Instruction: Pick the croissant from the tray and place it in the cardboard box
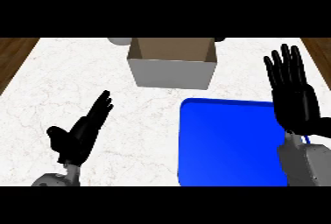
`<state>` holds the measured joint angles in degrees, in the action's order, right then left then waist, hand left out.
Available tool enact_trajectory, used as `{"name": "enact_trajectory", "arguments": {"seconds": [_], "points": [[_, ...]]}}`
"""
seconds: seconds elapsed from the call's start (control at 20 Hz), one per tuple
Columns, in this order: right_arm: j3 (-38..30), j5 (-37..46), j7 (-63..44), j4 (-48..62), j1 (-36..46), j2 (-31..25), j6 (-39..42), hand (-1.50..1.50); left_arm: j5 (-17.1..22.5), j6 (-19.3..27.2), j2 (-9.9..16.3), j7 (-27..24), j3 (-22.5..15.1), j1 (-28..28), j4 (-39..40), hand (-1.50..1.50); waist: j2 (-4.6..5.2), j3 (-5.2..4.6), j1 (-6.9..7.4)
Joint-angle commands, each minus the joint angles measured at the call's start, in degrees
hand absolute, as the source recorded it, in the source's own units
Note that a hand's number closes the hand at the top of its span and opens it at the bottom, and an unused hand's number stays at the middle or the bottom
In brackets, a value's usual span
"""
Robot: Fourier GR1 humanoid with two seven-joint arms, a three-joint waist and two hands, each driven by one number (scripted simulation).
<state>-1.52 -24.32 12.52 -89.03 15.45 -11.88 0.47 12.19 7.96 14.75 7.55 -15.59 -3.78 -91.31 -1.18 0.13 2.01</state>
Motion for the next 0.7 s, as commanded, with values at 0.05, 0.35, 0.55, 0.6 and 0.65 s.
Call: {"name": "enact_trajectory", "arguments": {"seconds": [0.05, 0.35, 0.55, 0.6, 0.65], "points": [[-5.17, -6.87, -3.35, -1.04, -8.84, 3.29, -3.79, -1.50, -1.71, -0.74, 3.37, -0.38, 1.52, -0.16, -2.92, 0.00, 0.77, -0.05, -3.13], [-8.51, 5.45, -5.02, 10.80, -24.32, -3.26, -14.59, -1.50, -5.39, -1.80, 5.37, -3.00, 0.31, -3.64, -2.51, 0.00, 3.13, -0.85, -6.87], [-5.93, 12.90, -0.17, 10.41, -34.52, 1.09, -23.17, -1.50, -6.31, -3.05, 4.99, -2.91, -1.68, -4.14, -1.85, 0.00, 1.35, -0.34, -5.12], [-4.35, 16.14, -0.41, 9.12, -35.15, 1.08, -26.16, -1.50, -6.44, -2.97, 5.41, -1.89, -1.27, -5.10, -2.46, 0.00, 1.26, -0.35, -4.38], [-3.95, 17.63, -0.77, 6.22, -37.79, -0.13, -26.79, -1.50, -7.40, -3.02, 4.55, -4.39, -2.75, -2.73, -0.86, 0.00, 1.19, -0.44, -4.46]]}}
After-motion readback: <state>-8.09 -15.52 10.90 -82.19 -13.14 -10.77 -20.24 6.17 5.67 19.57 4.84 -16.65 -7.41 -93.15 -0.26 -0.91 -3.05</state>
